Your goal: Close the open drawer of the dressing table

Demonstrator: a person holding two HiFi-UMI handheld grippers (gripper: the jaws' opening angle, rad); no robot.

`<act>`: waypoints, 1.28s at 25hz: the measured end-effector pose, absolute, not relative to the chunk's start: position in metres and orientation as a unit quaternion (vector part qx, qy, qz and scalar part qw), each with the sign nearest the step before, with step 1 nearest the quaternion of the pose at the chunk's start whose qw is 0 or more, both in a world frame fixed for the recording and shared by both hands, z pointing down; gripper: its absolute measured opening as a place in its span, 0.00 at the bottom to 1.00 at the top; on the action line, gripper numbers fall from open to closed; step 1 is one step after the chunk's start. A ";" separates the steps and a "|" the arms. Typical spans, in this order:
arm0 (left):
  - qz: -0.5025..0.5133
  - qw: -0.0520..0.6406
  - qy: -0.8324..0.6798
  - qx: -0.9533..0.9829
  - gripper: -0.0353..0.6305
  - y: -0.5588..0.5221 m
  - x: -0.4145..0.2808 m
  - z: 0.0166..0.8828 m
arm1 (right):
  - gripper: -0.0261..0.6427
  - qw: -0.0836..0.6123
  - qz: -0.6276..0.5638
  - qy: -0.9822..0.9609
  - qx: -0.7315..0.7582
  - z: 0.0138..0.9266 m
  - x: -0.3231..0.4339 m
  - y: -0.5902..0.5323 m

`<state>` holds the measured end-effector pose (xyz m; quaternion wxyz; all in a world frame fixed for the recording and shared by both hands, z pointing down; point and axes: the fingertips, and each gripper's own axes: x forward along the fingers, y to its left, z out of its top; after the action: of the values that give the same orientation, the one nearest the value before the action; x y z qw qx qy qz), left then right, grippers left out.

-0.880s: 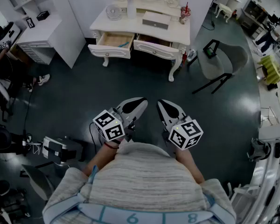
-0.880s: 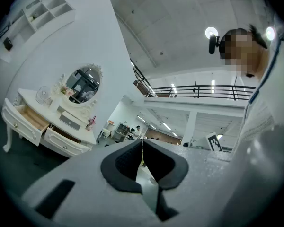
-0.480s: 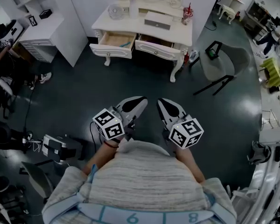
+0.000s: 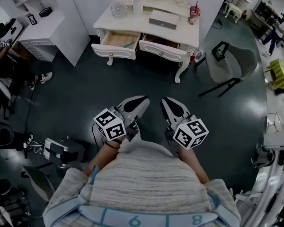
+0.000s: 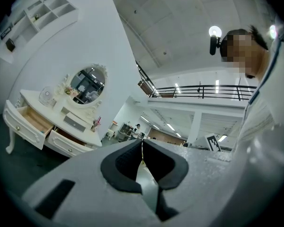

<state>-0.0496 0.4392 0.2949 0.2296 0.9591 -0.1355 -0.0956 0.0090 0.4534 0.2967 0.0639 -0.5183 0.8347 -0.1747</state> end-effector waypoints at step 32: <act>-0.066 0.229 -0.059 0.969 0.08 0.102 -0.065 0.307 | 0.06 0.066 -0.178 0.793 -0.578 0.306 -0.013 0.125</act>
<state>-0.0648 0.1024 0.3067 0.2291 0.9694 -0.0593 -0.0658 -0.0132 0.1247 0.3061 0.0660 -0.5785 0.7934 -0.1776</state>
